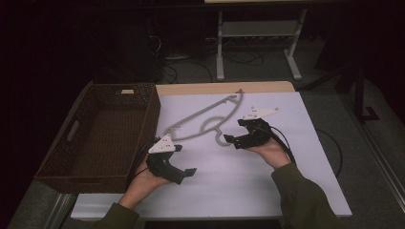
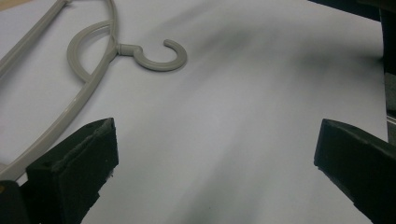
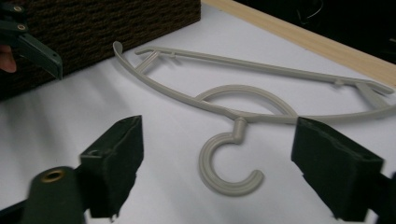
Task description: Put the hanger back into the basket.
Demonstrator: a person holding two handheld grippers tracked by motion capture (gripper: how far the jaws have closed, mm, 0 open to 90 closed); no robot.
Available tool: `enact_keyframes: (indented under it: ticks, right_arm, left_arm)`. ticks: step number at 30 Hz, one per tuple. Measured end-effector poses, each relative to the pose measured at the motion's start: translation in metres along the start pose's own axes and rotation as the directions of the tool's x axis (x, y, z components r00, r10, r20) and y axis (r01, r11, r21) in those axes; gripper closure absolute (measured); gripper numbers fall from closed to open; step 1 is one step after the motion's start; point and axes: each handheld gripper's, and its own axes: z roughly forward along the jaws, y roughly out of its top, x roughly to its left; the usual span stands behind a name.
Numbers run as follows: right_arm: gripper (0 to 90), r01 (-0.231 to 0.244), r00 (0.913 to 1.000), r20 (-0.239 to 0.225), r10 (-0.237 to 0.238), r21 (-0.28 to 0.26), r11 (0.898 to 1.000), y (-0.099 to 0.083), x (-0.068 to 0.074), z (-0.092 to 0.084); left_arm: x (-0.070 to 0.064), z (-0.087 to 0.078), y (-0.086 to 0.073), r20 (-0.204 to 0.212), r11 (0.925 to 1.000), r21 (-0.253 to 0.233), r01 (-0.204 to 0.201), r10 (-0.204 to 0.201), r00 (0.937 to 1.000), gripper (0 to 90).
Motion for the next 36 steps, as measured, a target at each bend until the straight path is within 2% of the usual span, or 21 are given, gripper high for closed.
enact_keyframes:
  ticks: [5, 6, 13, 20, 27, 30, 36]
  right_arm:
    - [32.8, 0.012, 0.9998, -0.017, -0.012, 0.037, 0.999, -0.001, -0.001, 0.021]
    - [32.8, 0.012, 0.9998, -0.017, -0.012, 0.037, 0.999, -0.001, -0.001, 0.021]
    - [47.3, 0.026, 0.9992, -0.031, -0.024, 0.075, 0.997, -0.005, -0.003, 0.039]
    - [59.6, 0.037, 0.9987, -0.039, -0.032, 0.135, 0.99, -0.013, -0.006, 0.057]
    - [66.3, 0.052, 0.9976, -0.054, -0.042, 0.182, 0.982, -0.02, -0.005, 0.071]
    - [69.3, 0.064, 0.9969, -0.058, -0.054, 0.2, 0.978, -0.022, -0.005, 0.073]
    - [74.2, 0.058, 0.9969, -0.066, -0.044, 0.224, 0.973, -0.025, -0.006, 0.077]
  left_arm:
    - [0.0, 0.0, 0.0, 0.004, 1.0, -0.007, 0.007, -0.007, 1.0, 0.0]
    - [0.0, 0.0, 0.0, 0.003, 0.9999, -0.01, 0.011, -0.011, 0.9999, 0.0]
    - [0.001, 0.0, -0.001, 0.003, 0.9997, -0.014, 0.019, -0.019, 0.9998, 0.0]
    - [0.0, 0.001, -0.001, 0.005, 0.9997, -0.012, 0.02, -0.02, 0.9998, 0.0]
    - [0.001, 0.0, -0.001, 0.006, 0.9997, -0.015, 0.019, -0.019, 0.9998, 0.0]
    - [0.001, 0.0, -0.001, 0.006, 0.9996, -0.017, 0.022, -0.022, 0.9997, 0.0]
    - [0.001, -0.001, -0.001, 0.005, 0.9995, -0.019, 0.024, -0.024, 0.9997, 0.0]
